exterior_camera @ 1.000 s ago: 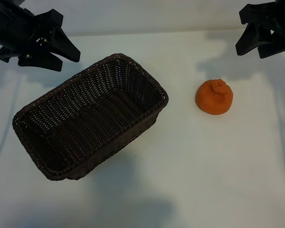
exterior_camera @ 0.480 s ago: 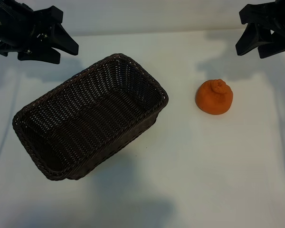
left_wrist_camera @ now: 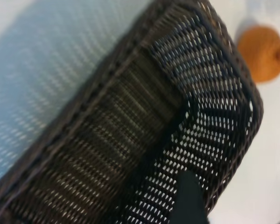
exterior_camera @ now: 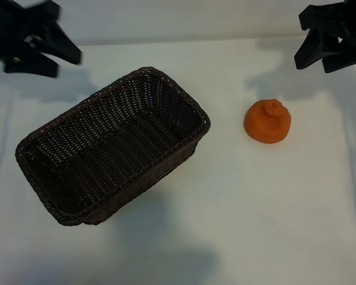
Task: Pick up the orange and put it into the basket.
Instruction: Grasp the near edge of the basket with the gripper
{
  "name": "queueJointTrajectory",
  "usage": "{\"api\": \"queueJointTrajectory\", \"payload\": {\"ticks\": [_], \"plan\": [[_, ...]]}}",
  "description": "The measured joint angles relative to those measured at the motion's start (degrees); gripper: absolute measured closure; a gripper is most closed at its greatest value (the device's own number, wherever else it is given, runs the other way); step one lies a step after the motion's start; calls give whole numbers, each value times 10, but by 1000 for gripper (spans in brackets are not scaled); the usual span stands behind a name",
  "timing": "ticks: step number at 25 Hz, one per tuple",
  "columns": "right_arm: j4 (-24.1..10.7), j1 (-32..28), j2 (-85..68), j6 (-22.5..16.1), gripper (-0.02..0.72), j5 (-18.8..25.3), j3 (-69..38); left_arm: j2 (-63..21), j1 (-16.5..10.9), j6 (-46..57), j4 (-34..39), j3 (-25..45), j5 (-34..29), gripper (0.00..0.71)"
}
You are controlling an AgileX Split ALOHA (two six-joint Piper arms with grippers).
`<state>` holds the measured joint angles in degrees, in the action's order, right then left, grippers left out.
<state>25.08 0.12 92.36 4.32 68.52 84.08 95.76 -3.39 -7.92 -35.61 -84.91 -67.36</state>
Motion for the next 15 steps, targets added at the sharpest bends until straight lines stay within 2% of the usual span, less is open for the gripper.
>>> {"api": "queueJointTrajectory", "payload": {"ticks": [3,9,15], "plan": [[0,0,0,0,225,0,0,-52,-15,44,55,0,0,162],[0,0,0,0,225,-1,0,-148,-18,153,240,9,0,162],[0,0,0,0,225,-1,0,-202,-18,199,257,93,0,162]]}}
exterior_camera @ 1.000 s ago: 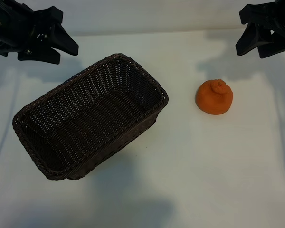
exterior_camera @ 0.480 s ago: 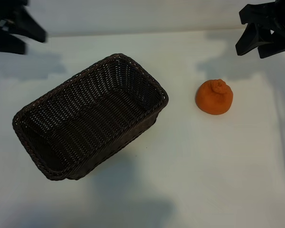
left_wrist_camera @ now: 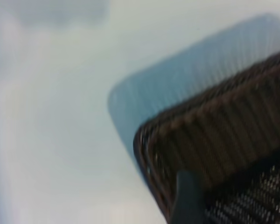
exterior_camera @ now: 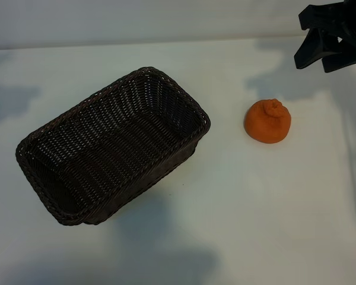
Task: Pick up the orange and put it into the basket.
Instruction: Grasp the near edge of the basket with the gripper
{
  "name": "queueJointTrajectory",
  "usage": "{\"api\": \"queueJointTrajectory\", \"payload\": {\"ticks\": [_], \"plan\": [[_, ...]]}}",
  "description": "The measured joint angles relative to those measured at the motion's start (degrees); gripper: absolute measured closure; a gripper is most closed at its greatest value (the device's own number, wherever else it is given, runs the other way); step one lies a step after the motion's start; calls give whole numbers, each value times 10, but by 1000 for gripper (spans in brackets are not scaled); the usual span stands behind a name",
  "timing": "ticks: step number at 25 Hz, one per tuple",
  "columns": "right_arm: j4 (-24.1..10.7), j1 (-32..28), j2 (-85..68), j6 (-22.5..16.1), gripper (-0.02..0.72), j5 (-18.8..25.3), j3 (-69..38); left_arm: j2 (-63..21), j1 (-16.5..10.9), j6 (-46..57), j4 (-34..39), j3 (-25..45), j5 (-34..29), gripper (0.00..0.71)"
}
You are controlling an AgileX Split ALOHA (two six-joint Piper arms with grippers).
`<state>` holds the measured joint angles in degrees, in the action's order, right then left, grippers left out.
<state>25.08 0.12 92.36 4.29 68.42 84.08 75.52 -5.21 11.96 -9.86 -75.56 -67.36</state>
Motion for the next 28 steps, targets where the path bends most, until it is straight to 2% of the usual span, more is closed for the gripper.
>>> {"api": "queueJointTrajectory", "payload": {"ticks": [10,13,22,28], "plan": [[0,0,0,1,225,0,0,-24,0,58,5,190,3,162],[0,0,0,1,225,0,0,-24,0,65,5,223,20,162],[0,0,0,1,225,0,0,-24,0,112,8,242,112,162],[1,0,0,1,225,0,0,3,0,117,7,242,129,162]]}}
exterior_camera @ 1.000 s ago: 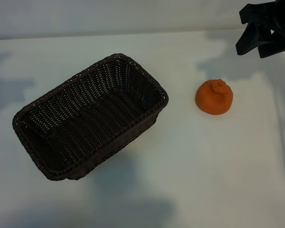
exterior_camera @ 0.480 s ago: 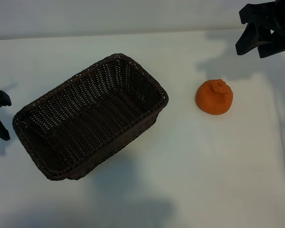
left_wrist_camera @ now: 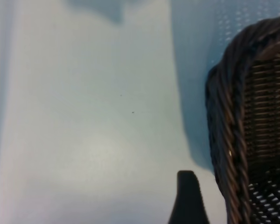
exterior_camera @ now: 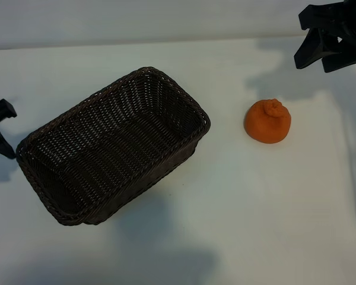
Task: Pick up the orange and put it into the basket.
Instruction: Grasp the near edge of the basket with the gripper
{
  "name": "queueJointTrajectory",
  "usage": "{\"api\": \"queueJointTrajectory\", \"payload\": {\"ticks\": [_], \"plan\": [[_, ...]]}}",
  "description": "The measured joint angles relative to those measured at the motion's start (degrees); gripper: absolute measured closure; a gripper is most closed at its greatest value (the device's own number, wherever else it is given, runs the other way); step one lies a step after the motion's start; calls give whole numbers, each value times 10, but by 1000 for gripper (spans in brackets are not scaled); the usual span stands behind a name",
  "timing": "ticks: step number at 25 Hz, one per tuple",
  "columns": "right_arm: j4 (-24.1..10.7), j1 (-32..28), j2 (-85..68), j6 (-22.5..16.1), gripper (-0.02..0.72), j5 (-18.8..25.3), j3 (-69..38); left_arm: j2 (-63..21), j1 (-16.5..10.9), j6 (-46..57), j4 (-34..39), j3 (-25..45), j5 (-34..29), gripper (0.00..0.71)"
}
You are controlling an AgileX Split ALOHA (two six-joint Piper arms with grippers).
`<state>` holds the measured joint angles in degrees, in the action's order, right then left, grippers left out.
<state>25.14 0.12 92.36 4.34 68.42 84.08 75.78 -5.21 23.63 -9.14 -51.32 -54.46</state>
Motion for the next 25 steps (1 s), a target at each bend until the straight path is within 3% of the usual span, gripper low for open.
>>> {"api": "queueJointTrajectory", "payload": {"ticks": [7,14,25], "plan": [[0,0,0,0,225,0,0,43,0,2,-5,0,31,162],[0,0,0,0,225,0,0,78,0,-28,-67,0,69,162],[0,0,0,-1,225,0,0,101,0,-35,-74,1,70,162]]}}
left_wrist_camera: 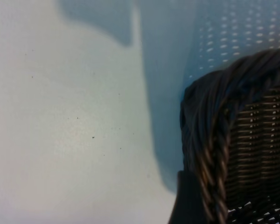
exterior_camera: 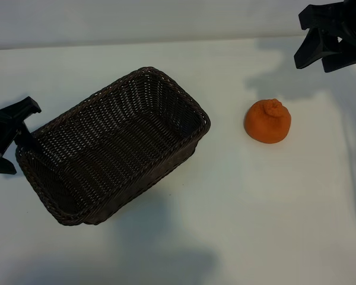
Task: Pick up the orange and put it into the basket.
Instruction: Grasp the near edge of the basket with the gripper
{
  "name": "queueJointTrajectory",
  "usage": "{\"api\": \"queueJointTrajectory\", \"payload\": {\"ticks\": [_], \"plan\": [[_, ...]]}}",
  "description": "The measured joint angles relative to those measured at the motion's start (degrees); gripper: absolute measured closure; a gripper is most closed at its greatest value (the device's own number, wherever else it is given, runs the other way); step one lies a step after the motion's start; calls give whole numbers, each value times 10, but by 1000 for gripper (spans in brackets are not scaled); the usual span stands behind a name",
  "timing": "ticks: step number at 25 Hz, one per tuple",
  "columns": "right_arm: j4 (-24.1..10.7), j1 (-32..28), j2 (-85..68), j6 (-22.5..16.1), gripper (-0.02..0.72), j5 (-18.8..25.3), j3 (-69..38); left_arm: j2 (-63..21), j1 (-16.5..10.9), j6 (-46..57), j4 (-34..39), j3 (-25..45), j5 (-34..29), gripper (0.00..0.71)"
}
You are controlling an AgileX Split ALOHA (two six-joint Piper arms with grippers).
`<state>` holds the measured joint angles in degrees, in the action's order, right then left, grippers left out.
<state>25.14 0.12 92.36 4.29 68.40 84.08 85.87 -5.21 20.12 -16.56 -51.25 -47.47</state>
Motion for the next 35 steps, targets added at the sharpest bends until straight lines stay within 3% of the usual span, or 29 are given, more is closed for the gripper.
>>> {"api": "queueJointTrajectory", "payload": {"ticks": [4,11,18,27,33,35], "plan": [[0,0,0,0,225,0,0,12,0,-2,0,12,9,162],[1,0,0,1,225,0,0,16,0,-2,-12,80,87,162],[1,0,0,1,225,0,0,29,0,-3,-22,89,115,162],[1,0,0,0,225,0,0,65,0,-82,-117,90,172,162],[1,0,0,0,225,0,0,92,0,-122,-153,90,167,164],[1,0,0,1,225,0,0,93,0,-124,-154,90,167,204]]}}
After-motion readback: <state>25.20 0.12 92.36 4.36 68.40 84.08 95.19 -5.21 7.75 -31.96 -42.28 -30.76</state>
